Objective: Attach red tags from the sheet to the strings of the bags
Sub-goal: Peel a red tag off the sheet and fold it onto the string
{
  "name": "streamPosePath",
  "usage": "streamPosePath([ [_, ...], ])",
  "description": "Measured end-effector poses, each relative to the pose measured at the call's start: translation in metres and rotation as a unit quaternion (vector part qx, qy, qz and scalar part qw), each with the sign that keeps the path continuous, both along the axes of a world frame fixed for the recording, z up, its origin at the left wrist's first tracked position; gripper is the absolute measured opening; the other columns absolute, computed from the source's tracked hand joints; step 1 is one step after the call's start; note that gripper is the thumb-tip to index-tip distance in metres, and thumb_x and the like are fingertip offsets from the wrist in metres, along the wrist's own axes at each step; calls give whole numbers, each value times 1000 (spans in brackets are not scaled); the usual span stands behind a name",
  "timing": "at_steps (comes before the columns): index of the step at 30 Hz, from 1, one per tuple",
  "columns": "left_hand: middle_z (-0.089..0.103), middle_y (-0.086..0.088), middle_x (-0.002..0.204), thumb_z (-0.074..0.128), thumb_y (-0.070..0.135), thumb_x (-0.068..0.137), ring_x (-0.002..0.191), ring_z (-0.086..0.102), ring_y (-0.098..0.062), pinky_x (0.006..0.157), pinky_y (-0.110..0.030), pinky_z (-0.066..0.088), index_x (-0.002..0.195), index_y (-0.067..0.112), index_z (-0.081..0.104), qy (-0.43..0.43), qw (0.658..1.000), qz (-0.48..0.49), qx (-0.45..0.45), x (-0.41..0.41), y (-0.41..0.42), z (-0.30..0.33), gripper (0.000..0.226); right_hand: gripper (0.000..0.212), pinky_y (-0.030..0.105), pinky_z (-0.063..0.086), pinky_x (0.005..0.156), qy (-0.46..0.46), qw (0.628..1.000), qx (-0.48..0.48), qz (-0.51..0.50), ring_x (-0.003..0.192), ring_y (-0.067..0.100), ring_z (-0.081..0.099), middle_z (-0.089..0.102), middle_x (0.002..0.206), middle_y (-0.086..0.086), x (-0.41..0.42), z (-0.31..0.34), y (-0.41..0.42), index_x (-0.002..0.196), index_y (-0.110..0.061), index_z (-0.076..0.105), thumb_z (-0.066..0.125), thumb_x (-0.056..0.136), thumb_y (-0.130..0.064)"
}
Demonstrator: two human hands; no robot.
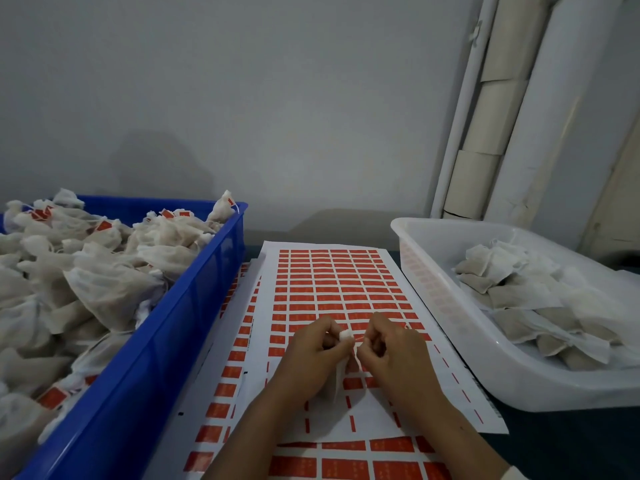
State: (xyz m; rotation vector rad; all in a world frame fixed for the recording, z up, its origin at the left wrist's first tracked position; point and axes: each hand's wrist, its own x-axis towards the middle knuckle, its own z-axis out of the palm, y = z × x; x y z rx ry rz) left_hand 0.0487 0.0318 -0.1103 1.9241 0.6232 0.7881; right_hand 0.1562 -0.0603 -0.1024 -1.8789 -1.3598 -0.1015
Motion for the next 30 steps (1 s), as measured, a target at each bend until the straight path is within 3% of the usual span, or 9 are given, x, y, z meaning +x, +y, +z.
streamPosePath([
  [7,65,3,81,55,28,91,75,63,-9,66,-11,47,77,23,54,25,1000,2,5,-1,0,1,16,33,10,38,53,22,1000,-8,-8,51,5,49,47,57,-13,0,1,0,64,-33,41,58,88,-20],
  [11,62,15,73,53,33,91,69,60,5,55,-6,41,77,26,54,47,999,19,13,-8,6,0,16,23,8,42,58,32,999,-26,26,58,-3,54,51,61,-16,-1,0,1,71,-32,47,55,91,-22],
  [15,62,15,83,47,39,93,77,60,-4,63,-9,41,84,30,53,148,989,-18,8,-12,12,7,14,6,4,42,71,26,998,-38,37,69,-2,56,56,82,-21,0,-5,3,91,-31,51,47,94,-34],
  [19,61,12,83,47,42,92,78,56,-6,65,-13,40,83,29,53,223,974,-23,8,-28,23,17,17,17,-1,37,80,4,995,-65,72,78,-6,53,61,104,-16,-3,-8,5,103,-31,55,43,94,-39],
  [26,59,9,78,45,39,94,72,54,-5,61,-12,38,81,25,52,246,969,16,17,-45,25,18,21,8,-4,36,74,17,992,-83,96,78,-11,51,51,92,-26,-7,-6,1,94,-37,50,42,95,-35],
  [30,57,10,76,41,39,96,69,54,-5,59,-12,37,80,25,51,227,972,52,22,-47,25,11,24,8,6,43,84,28,993,-76,88,84,-6,56,57,98,-22,-4,-5,1,97,-36,52,44,95,-35],
])
